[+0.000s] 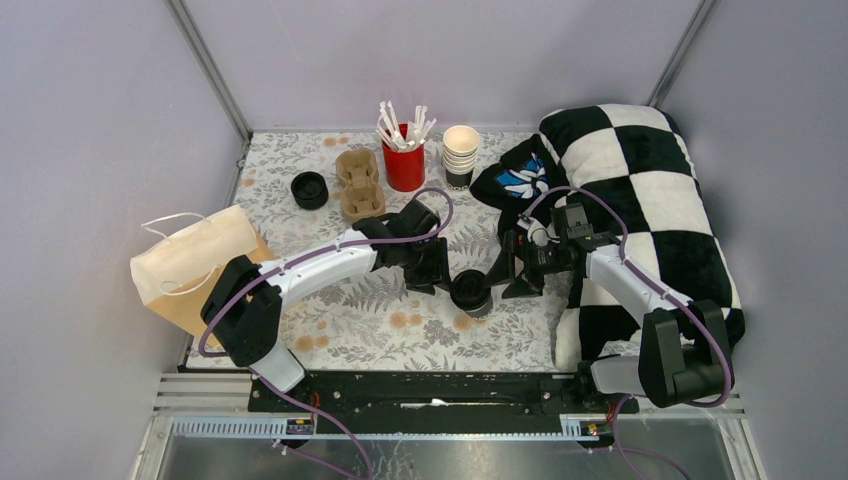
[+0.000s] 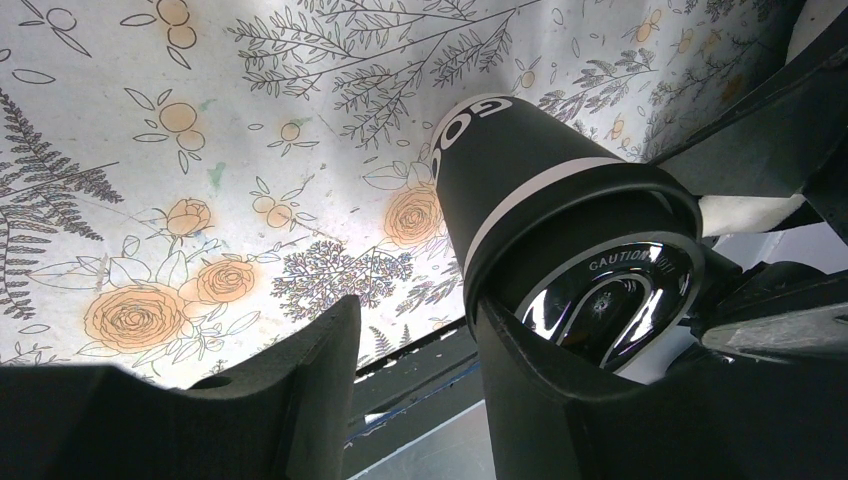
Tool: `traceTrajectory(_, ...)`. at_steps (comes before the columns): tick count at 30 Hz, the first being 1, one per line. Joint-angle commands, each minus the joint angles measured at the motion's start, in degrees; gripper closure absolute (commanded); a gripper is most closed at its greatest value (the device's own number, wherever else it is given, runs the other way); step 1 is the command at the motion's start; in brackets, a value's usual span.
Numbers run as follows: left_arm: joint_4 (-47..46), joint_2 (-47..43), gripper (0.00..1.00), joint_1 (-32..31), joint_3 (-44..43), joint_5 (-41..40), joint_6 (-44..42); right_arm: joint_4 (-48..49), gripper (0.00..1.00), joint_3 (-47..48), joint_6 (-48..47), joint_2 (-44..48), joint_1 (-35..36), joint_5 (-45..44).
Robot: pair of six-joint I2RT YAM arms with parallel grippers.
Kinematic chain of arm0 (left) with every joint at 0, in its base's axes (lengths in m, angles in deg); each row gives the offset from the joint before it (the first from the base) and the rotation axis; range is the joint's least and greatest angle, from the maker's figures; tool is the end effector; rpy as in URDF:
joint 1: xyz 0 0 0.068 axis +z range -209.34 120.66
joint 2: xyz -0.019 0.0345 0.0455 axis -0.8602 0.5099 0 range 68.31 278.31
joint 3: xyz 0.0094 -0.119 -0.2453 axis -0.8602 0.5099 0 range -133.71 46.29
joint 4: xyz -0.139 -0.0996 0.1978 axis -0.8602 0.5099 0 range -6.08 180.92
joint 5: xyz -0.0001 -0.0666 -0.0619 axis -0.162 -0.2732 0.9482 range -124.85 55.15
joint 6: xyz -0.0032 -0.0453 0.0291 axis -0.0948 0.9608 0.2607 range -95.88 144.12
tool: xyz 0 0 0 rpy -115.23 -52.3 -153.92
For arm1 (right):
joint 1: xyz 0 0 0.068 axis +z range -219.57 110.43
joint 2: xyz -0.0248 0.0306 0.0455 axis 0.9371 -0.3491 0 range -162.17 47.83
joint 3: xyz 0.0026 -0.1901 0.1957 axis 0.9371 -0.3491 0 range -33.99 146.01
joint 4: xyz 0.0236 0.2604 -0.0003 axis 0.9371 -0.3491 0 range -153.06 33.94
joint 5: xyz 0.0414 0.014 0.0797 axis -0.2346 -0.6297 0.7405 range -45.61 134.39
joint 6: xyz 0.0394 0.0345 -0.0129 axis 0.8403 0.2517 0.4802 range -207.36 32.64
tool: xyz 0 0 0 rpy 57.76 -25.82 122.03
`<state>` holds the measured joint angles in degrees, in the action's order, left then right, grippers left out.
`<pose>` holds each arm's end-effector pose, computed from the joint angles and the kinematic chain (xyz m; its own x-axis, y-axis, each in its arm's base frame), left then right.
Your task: Pack the takeout coffee
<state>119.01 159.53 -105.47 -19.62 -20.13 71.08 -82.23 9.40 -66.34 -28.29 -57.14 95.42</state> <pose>0.2197 -0.2415 0.2326 -0.9844 0.0041 -0.1757 0.0949 0.8538 -0.5118 0.2333 0.0798 0.2054 -0.9698 0.0173 -0.2434 -0.1925 0.5587 0.8067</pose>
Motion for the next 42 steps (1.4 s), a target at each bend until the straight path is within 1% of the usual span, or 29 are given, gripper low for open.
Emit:
traceTrajectory(1,0.2,-0.4,0.50,0.0,-2.5,0.4,-0.5,1.3,0.08,-0.2,0.7,1.3,-0.1,2.6)
traceTrajectory(7,0.2,-0.1,0.47,-0.3,-4.3,1.3,0.2,1.7,0.09,-2.4,1.4,2.3,0.0,2.1)
traceTrajectory(11,0.2,-0.1,0.47,-0.4,-5.1,1.8,0.4,1.4,0.11,-2.8,1.9,2.2,-0.1,0.2)
traceTrajectory(16,0.2,-0.2,0.45,-0.4,-4.7,2.0,0.7,3.4,0.13,-3.9,2.9,1.2,0.0,-0.8)
traceTrajectory(22,2.0,-2.7,0.45,-0.4,-4.2,1.4,0.4,2.4,0.15,-3.4,2.2,0.8,-0.1,-0.9)
traceTrajectory(25,4.4,-4.8,0.39,-0.3,-5.3,0.6,-0.2,0.2,0.14,-1.4,1.8,1.7,0.0,-0.6)
traceTrajectory(27,5.2,-6.4,0.32,-0.2,-5.9,0.9,-0.3,-1.4,0.12,0.5,1.5,2.5,-0.2,-0.5)
traceTrajectory(28,4.7,-7.1,0.26,-0.1,-5.7,2.0,0.0,-2.0,0.10,1.4,1.1,2.5,-0.5,-0.4)
traceTrajectory(30,-0.4,-8.1,0.15,0.1,-3.0,7.4,1.9,-1.5,0.07,2.3,0.9,1.8,-1.1,0.9)
traceTrajectory(32,-5.7,-8.1,0.10,-0.1,-0.3,11.6,4.5,-0.8,0.06,2.9,0.3,-0.3,-1.1,2.7)
traceTrajectory(34,-9.2,-7.3,0.09,-0.3,1.6,13.7,5.9,-0.1,0.05,3.5,0.0,-2.0,-1.1,3.2)
traceTrajectory(37,-11.1,-6.5,0.09,-0.3,2.6,14.1,5.6,-0.3,0.04,5.0,-1.1,-4.1,-1.0,3.1)
traceTrajectory(42,-12.1,-5.1,0.14,-0.4,4.9,14.8,5.1,1.1,0.03,5.7,-1.1,-7.3,0.1,4.5)
